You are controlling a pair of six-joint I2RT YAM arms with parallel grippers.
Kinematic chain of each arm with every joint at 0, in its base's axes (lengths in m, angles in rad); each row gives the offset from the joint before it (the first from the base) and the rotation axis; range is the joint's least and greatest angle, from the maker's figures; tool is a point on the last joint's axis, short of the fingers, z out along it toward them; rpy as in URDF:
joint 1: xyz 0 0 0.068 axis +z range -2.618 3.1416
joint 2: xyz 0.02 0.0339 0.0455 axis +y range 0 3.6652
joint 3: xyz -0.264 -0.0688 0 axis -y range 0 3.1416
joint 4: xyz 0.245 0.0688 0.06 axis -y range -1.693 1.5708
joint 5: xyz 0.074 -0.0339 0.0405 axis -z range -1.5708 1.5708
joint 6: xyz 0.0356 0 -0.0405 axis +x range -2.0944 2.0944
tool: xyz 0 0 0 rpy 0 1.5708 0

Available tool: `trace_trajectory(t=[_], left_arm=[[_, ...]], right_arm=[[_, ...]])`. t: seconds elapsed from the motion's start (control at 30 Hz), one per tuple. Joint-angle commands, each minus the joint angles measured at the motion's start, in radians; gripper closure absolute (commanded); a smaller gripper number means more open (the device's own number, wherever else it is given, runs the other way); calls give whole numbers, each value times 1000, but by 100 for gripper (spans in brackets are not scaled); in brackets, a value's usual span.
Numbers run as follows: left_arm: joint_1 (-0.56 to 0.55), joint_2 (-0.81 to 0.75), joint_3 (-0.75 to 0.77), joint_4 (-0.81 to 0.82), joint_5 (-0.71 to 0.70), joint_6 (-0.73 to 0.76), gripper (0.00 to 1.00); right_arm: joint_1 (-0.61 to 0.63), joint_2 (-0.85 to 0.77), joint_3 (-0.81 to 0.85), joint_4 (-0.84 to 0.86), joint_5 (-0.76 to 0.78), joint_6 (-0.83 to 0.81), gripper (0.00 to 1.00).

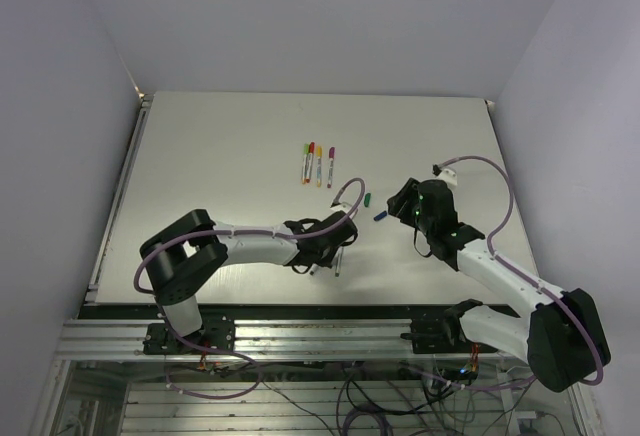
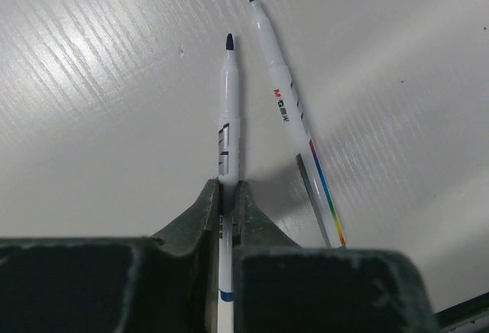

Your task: Insert the pens into the pen caps

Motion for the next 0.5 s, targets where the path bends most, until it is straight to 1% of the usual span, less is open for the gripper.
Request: trace_trajectory(t=[0.0, 0.23, 0.37, 0.47], left_arm=[[-9, 40, -35, -120, 35, -39, 93], [-9, 49, -22, -151, -25, -41, 93], [-9, 47, -1, -178, -83, -33, 93], [-9, 27, -2, -182, -110, -39, 93]], right_arm=[[-4, 20, 0, 1, -9, 21, 49], [-4, 149, 80, -133, 11, 47, 53], [-4, 245, 128, -170, -8, 50, 63], [-2, 282, 146, -157, -18, 54, 66]])
